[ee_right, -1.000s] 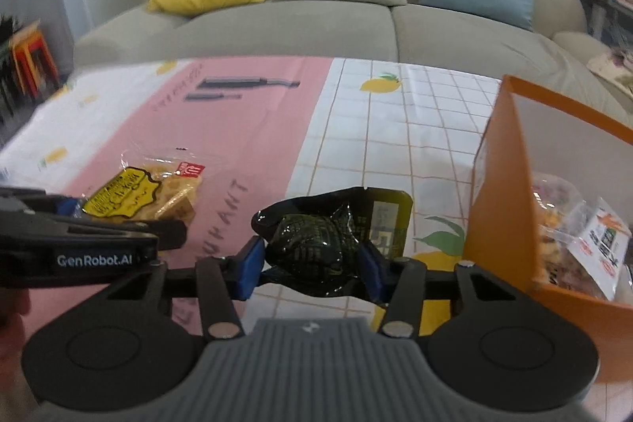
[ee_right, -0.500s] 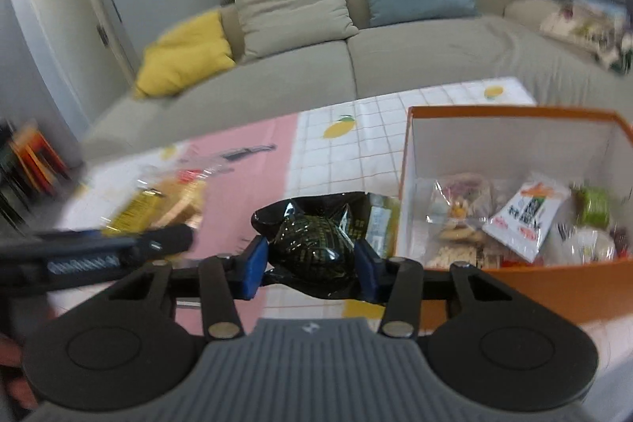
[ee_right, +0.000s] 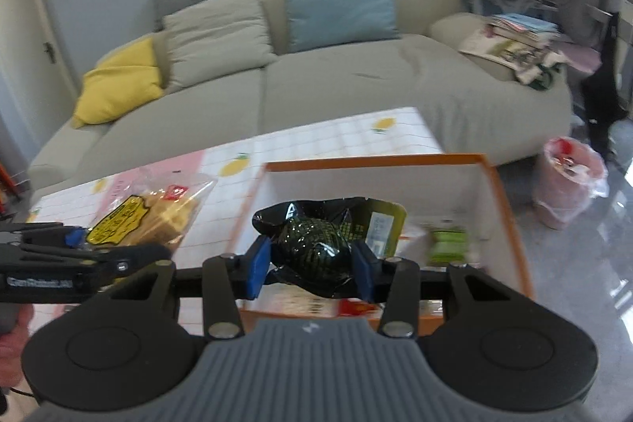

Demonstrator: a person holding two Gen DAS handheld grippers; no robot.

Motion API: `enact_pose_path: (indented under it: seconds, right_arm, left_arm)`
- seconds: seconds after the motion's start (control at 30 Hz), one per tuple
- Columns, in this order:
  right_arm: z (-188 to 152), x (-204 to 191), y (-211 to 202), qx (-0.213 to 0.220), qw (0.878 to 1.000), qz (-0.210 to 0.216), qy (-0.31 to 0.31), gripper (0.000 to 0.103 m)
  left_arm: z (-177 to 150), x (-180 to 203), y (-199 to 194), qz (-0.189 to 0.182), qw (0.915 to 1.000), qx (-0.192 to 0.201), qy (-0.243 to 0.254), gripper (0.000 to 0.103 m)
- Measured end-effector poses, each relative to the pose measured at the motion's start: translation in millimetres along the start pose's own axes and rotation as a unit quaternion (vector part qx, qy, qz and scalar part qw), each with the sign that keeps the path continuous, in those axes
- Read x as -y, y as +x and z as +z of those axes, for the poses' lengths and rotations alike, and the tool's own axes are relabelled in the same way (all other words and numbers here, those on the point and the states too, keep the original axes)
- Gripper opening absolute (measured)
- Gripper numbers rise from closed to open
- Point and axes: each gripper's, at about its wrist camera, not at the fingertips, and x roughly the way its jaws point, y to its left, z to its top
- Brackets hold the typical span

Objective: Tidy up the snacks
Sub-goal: 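Carry both packets over the orange box and open both tools to drop them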

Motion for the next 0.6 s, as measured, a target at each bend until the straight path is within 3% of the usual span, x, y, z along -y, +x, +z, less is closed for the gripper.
enact_pose_path:
  seconds: [0.3, 0.6]
  right_arm:
    - [14.9, 69.8, 23.3, -0.061, 0.998, -0.026, 0.016, 0.044]
    - [22.8, 82.5, 70.3, -0.119, 0.993, -0.023, -0.004, 0.044]
  left_arm:
    - [29.0, 19.5, 62.7, -0.037, 0.9967, -0.067, 0.025, 0.08]
    - [39.6, 32.6, 119.4, -0.055, 0.9889, -0.116, 0.075, 0.08]
